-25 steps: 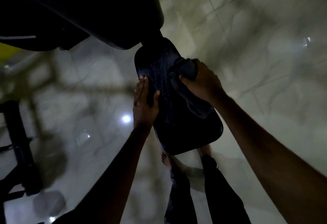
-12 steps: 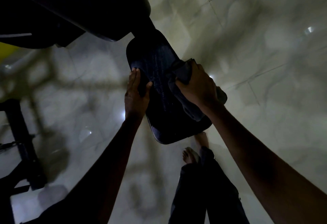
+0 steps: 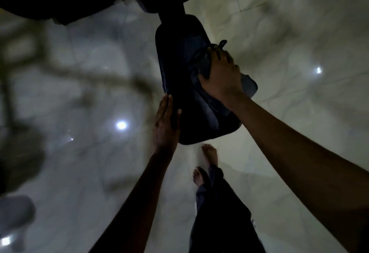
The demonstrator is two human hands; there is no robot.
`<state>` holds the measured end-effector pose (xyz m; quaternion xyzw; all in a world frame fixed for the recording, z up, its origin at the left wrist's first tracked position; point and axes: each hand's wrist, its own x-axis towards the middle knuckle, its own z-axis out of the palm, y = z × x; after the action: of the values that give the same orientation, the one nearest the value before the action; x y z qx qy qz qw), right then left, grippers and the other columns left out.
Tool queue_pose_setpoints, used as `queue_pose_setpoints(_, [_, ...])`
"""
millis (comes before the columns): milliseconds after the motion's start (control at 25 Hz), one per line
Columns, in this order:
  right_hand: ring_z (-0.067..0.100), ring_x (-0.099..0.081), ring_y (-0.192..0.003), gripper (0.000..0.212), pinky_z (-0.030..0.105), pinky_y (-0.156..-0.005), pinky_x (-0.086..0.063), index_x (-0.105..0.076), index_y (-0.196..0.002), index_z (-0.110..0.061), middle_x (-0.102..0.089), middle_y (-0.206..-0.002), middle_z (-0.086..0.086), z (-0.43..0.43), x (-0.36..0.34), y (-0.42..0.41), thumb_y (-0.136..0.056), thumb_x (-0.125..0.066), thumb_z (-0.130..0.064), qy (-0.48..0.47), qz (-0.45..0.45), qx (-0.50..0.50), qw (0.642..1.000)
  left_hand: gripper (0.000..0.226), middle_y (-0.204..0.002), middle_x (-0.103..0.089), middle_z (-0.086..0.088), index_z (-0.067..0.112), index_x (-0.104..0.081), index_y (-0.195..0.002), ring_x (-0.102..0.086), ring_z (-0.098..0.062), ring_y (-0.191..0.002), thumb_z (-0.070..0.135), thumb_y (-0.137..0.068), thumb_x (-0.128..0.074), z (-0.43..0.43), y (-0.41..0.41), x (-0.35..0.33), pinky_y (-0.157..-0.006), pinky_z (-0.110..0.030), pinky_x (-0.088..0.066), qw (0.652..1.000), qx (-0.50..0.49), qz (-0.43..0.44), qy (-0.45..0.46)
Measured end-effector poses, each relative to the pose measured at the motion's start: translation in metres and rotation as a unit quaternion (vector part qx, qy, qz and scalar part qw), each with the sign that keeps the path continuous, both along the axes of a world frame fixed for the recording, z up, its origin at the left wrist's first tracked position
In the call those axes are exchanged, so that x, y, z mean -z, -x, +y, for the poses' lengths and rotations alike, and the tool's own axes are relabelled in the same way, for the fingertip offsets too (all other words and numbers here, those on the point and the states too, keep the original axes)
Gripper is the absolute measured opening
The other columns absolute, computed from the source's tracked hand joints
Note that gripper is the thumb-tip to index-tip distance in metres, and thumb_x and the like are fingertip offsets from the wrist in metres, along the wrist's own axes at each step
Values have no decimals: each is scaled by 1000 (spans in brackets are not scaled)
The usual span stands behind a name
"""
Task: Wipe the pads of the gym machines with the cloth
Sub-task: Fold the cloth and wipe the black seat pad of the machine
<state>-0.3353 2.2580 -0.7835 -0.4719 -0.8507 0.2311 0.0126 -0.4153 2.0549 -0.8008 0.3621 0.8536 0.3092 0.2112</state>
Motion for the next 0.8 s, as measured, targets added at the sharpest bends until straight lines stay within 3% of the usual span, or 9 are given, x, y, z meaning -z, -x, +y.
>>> queue_pose_setpoints(80, [33,-36,-143,72,50,-105,-39,-39,-150,-14,-39,-156,9,-14,-5,-6,-87,-54,-47,-33,2,-13,999,51,-158,-34,-2,13,-38,-150,-31,-12,-145,27,-103,-51,-19,-10,-2,-115,-36,-36,1000,0,-13,-16])
queue_pose_setpoints(280, [27,-41,-141,67,52,-108,-38,-51,-141,-23,-49,-149,-3,-55,-6,-49,-78,-59,-45,-74,5,-169,983,48,-152,-44,0,16,-47,-146,-43,-12,-138,27,-100,-57,-29,-17,-10,-106,-34,-47,999,-30,-18,-27])
queue_pose_setpoints(480, [30,-35,-145,73,48,-114,-30,-43,-149,-18,-45,-153,4,-34,-4,12,-83,-54,-48,-75,-25,-59,995,47,-153,-42,2,18,-47,-146,-50,-18,-132,29,-100,-54,-34,-22,-10,-97,-33,-51,1000,-30,8,-1])
queue_pose_setpoints(560, [30,-29,-148,75,49,-115,-27,-38,-152,-16,-38,-158,4,-34,-6,29,-86,-51,-48,-76,-52,-62,994,44,-151,-45,2,18,-50,-144,-53,-18,-129,26,-101,-53,-41,-33,-7,-91,-30,-53,999,-35,28,-9])
queue_pose_setpoints(720, [25,-32,-147,71,48,-113,-30,-46,-147,-24,-41,-156,-3,-49,-7,9,-82,-56,-50,-74,-41,-278,957,34,-143,-54,8,26,-63,-132,-57,-12,-121,26,-99,-53,-60,-55,6,-84,-28,-56,993,-108,4,-46])
queue_pose_setpoints(800, [24,-40,-143,70,46,-113,-35,-54,-140,-24,-49,-150,-4,-45,-8,11,-76,-55,-54,-78,-13,-319,945,35,-136,-59,6,25,-67,-127,-59,-12,-114,31,-98,-47,-65,-68,9,-76,-28,-57,988,-136,15,-66])
